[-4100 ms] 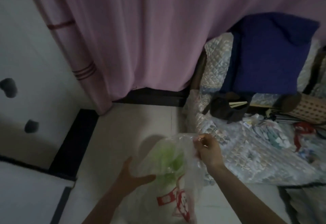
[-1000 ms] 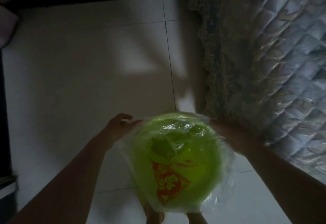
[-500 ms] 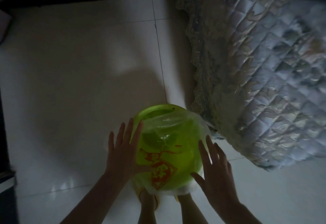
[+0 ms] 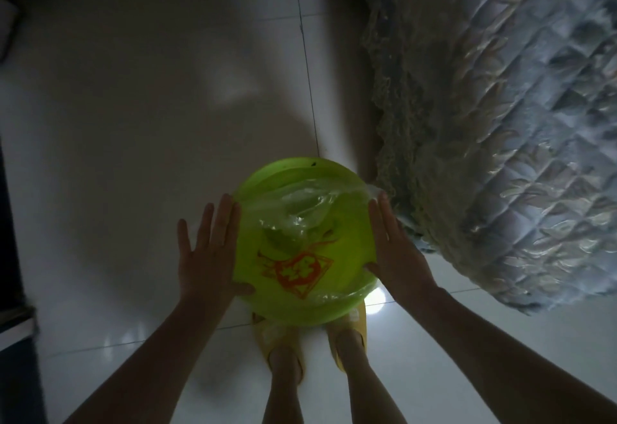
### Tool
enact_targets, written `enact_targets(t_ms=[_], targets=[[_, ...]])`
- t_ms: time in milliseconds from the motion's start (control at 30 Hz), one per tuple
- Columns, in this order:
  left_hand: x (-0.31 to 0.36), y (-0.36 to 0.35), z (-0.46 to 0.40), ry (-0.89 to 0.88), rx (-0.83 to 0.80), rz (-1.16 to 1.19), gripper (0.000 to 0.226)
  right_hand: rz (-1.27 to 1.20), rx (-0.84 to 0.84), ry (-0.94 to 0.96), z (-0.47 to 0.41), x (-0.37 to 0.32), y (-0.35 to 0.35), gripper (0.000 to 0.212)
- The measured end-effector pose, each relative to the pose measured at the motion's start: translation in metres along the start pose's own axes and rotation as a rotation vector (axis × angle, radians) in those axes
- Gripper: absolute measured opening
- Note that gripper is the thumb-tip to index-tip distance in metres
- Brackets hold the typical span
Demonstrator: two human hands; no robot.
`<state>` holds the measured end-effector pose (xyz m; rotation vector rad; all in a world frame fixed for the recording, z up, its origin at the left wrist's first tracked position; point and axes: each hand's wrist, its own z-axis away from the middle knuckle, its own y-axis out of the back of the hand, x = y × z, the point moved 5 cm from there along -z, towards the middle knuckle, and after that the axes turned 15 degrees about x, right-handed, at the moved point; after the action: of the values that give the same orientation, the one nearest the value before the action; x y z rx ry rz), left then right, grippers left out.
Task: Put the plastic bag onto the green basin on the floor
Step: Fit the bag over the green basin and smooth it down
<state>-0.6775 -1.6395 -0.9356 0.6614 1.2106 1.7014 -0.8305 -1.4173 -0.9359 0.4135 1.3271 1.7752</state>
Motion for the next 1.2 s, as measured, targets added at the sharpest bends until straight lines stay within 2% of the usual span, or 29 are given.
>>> enact_targets(t_ms=[333,433,500,567,600,700,800,900,1000,1200], targets=[[-0.027,0.000,0.002,0.129,-0.136,0.016,0.155,0.146,-0.086,0.050,0.006,0.013,0.008,0.126],[-0.020,0.010,0.000,0.146,-0.100,0.174,0.156,0.145,-0.084,0.030,0.005,0.006,0.018,0.117],[-0.015,0.025,-0.005,0.139,0.031,0.333,0.141,0.061,0.079,0.028,0.004,-0.001,0.032,0.096],[-0.016,0.040,-0.017,0.181,0.194,0.451,0.116,-0.068,0.310,0.005,-0.002,-0.007,0.048,0.064],[-0.019,0.045,-0.026,0.227,0.242,0.484,0.101,-0.137,0.371,-0.048,-0.009,-0.009,0.054,0.052],[-0.028,0.046,-0.057,0.312,0.213,0.404,0.052,-0.301,0.405,-0.249,-0.050,-0.010,0.061,0.036],[-0.032,0.040,-0.073,0.266,0.102,0.306,0.024,-0.253,0.225,-0.290,-0.091,-0.010,0.054,0.025],[-0.035,0.042,-0.079,0.299,0.129,0.531,0.014,-0.201,0.104,-0.253,-0.104,-0.007,0.052,0.012],[-0.037,0.045,-0.085,0.373,0.176,0.796,0.013,-0.246,0.165,-0.224,-0.107,-0.002,0.056,0.010],[-0.032,0.047,-0.111,0.284,0.203,0.839,0.014,-0.367,0.233,-0.180,-0.123,-0.002,0.055,0.010]])
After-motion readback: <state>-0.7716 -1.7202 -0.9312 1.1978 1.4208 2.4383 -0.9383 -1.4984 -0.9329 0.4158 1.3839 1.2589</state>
